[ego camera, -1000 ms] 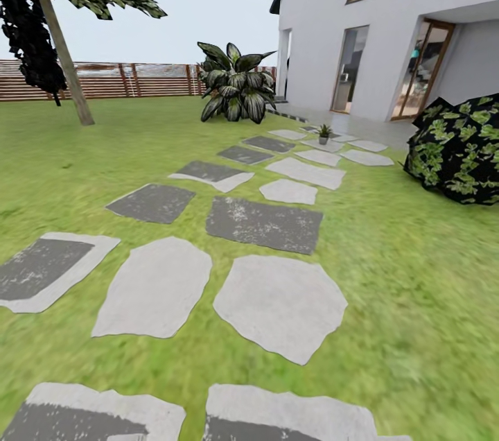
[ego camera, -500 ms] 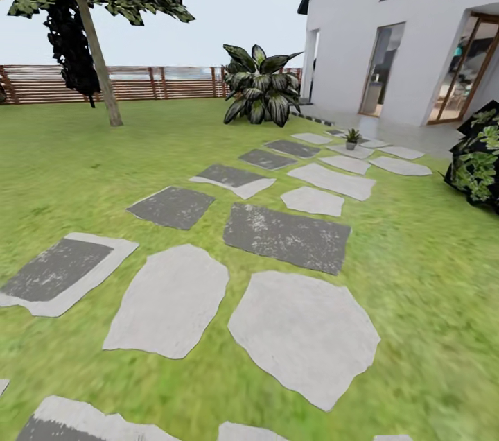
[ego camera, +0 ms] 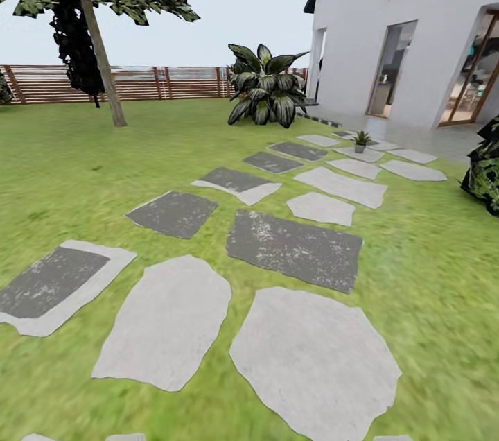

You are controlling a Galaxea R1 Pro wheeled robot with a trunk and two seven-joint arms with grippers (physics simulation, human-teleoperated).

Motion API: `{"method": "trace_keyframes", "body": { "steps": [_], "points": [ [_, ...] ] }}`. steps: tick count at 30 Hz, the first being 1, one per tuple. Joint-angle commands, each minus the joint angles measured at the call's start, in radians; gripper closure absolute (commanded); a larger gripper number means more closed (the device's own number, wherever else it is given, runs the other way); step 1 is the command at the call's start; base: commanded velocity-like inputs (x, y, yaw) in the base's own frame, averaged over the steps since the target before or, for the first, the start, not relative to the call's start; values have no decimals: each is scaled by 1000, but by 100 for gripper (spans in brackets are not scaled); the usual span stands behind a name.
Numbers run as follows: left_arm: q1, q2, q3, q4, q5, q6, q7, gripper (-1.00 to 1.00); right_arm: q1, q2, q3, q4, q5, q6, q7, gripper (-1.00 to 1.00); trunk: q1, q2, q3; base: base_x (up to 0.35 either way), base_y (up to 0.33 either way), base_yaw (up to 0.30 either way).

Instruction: Pick up the pesticide atomizer in the garden and spray insectifuge to fully cover both potted plants in the garden.

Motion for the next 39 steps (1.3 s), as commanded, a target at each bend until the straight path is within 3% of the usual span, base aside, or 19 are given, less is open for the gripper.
{"method": "trace_keyframes", "body": {
  "steps": [1, 6, 18, 29, 39],
  "points": [
    [-1, 0, 2, 1, 3, -3, -1, -100, 0, 0, -2, 1, 1, -3, 1, -100, 0, 0, -1, 340, 58, 0],
    [-1, 0, 2, 1, 3, -3, -1, -100, 0, 0, -2, 1, 1, -4, 0, -100, 0, 0, -1, 339, 77, 37],
    [1, 0, 2, 1, 3, -3, -1, -100, 0, 0, -2, 1, 1, -4, 0, -100, 0, 0, -1, 339, 69, 249],
    [1, 0, 2, 1, 3, -3, -1, -100, 0, 0, -2, 1, 1, -4, 0, -100, 0, 0, -1, 340, 3, 56],
    [2, 0, 2, 1, 3, -3, -1, -100, 0, 0, -2, 1, 2, -4, 0, -100, 0, 0, -1, 340, 0, 259]
  ]
}}
